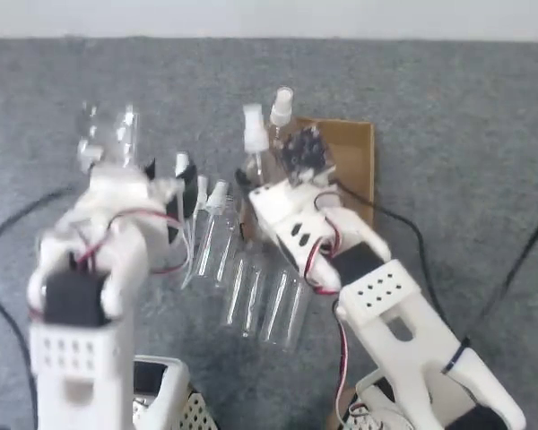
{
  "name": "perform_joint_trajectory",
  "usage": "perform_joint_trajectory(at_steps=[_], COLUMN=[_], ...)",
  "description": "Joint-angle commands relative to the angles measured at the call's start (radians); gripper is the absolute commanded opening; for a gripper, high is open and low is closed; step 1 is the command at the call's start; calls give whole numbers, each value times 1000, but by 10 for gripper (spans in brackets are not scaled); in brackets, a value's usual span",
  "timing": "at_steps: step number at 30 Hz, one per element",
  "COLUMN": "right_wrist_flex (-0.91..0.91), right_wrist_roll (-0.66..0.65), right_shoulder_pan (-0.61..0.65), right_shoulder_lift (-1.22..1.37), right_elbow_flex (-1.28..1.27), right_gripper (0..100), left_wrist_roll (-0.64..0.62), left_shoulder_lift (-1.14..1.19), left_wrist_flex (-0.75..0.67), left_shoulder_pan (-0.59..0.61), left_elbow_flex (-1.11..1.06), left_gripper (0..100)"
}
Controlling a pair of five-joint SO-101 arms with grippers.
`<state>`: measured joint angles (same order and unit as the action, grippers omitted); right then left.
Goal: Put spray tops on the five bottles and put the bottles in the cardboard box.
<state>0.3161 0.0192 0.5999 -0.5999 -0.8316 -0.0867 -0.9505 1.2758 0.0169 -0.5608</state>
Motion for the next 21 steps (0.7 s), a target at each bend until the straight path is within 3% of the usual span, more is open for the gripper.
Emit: perform_joint_trajectory(at_steps=[1,6,11,21], right_wrist_flex=[70,243,367,578], right_wrist_roll=[9,9,14,9], right_shoulder_pan=[-12,-7,12,139], right_shoulder_lift=[15,93,174,54], right_elbow_flex=[178,394,546,575], right_gripper=[6,6,6,6], left_wrist_roll=[68,129,135,138], left_shoulder_lift=[-311,-531,-675,-483], left_wrist_flex=[-94,-141,-140,-301], left_shoulder_pan=[-23,-114,-213,-201], left_elbow_flex=[-254,-541,-616,-648], left_gripper=[232,268,268,269])
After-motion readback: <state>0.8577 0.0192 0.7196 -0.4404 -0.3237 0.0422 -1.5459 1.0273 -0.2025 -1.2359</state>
